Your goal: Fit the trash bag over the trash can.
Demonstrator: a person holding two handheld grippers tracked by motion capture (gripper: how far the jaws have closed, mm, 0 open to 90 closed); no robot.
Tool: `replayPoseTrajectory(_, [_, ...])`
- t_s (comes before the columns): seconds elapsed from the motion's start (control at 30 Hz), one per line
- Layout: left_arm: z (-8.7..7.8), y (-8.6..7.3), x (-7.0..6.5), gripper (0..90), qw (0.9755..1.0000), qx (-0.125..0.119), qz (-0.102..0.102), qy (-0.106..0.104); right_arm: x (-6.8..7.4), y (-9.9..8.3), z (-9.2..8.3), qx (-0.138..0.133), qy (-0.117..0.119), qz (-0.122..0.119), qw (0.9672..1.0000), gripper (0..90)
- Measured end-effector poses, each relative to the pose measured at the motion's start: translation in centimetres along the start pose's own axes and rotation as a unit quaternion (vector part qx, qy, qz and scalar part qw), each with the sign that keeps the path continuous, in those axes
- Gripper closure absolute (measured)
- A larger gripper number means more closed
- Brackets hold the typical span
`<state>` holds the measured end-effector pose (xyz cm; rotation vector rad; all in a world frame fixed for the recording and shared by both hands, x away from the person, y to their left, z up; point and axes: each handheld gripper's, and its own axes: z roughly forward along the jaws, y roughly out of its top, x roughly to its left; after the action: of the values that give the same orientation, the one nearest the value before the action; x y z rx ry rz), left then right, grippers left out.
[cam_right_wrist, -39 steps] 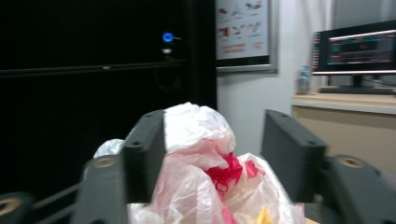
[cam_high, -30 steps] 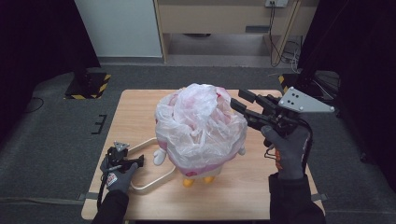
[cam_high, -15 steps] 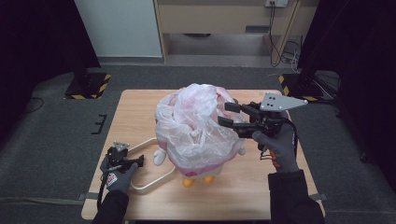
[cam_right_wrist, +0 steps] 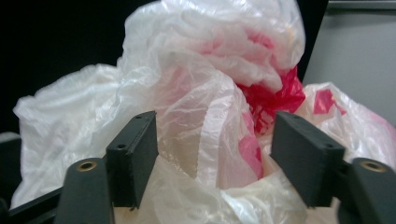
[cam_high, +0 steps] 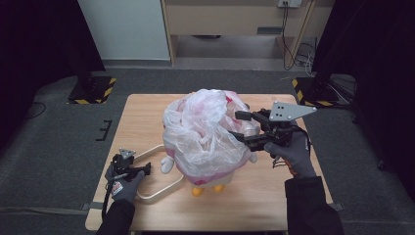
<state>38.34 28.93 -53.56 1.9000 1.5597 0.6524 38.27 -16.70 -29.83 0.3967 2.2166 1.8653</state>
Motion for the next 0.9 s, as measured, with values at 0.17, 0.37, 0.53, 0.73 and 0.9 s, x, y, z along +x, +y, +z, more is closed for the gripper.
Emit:
replayPoseTrajectory(0.17, [0.0, 0.0, 0.0, 3.4, 1.0, 0.0, 0.0, 0.0, -0.3, 1.7, -0.9, -0.06, 0.022, 0.014, 0.9978, 38.9])
replayPoseTrajectory(0.37, [0.0, 0.0, 0.0, 3.4, 1.0, 0.0, 0.0, 0.0, -0.2, 3.4, 0.2, -0.065, 0.045, 0.016, 0.9968, 42.6])
replayPoseTrajectory(0.53, [0.0, 0.0, 0.0, 3.4, 1.0, -0.001, 0.0, 0.0, -0.1, 2.3, 1.5, -0.01, 0.048, 0.001, 0.9988, 45.3])
replayPoseTrajectory(0.73, [0.0, 0.0, 0.0, 3.3, 1.0, -0.001, 0.0, 0.0, -0.4, 1.0, 1.7, 0.034, 0.039, 0.0, 0.9986, 48.6])
replayPoseTrajectory(0.9, [0.0, 0.0, 0.0, 3.4, 1.0, -0.001, 0.0, 0.0, -0.1, 0.6, 1.8, 0.055, 0.035, -0.011, 0.9978, 47.3])
